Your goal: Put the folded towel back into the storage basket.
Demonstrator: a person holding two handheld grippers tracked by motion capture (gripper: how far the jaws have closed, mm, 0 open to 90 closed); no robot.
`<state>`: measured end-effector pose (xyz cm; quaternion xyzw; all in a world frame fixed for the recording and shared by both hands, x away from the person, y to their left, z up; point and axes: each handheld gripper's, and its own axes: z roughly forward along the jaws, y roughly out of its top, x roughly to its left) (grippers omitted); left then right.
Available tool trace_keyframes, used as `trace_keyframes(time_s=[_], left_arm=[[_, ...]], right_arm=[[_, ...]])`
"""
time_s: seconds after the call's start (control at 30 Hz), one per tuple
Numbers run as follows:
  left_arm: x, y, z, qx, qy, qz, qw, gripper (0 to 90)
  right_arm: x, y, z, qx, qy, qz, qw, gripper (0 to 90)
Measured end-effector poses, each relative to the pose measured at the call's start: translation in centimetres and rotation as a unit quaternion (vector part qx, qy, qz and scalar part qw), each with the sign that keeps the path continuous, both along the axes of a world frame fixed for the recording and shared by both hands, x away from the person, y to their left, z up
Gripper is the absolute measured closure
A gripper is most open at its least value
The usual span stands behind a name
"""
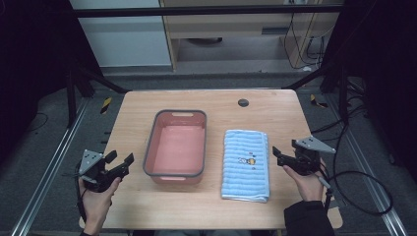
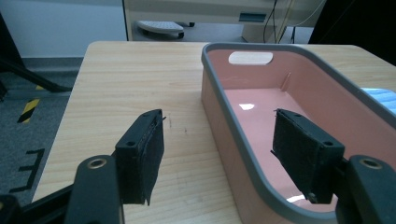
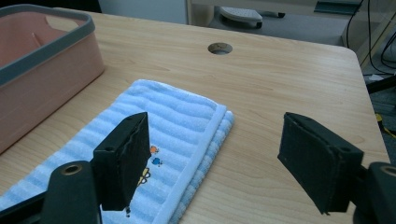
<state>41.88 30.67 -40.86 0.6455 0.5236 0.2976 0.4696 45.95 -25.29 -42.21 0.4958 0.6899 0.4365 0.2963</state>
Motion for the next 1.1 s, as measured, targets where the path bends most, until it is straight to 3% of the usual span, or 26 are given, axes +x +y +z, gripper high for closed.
trace_keyframes(time_s=[0.1, 0.3, 0.5, 0.83, 1.1], left_arm=[[-0.1, -0.5, 0.5, 0.006, -0.01, -0.007, 0.9999, 33.2], [-0.4, -1.2, 1.2, 0.002, -0.012, -0.017, 0.9998, 34.6], [-0.8, -2.4, 2.2, 0.012, -0.03, -0.029, 0.9991, 35.2], [-0.4, -5.5, 3.1, 0.019, -0.042, -0.053, 0.9976, 35.6], [-0.2, -8.6, 4.0, 0.025, -0.053, -0.083, 0.9948, 36.8]], right_arm=[[0.0, 0.0, 0.3, 0.003, -0.002, 0.002, 1.0, 24.6], [0.0, 0.1, 0.8, 0.003, -0.008, 0.006, 0.9999, 26.1], [0.0, -0.1, 1.5, 0.004, -0.011, 0.014, 0.9998, 29.0], [0.2, 0.0, 2.9, 0.007, -0.018, 0.023, 0.9996, 30.3], [0.6, 0.9, 4.6, 0.004, -0.03, 0.039, 0.9988, 30.4]])
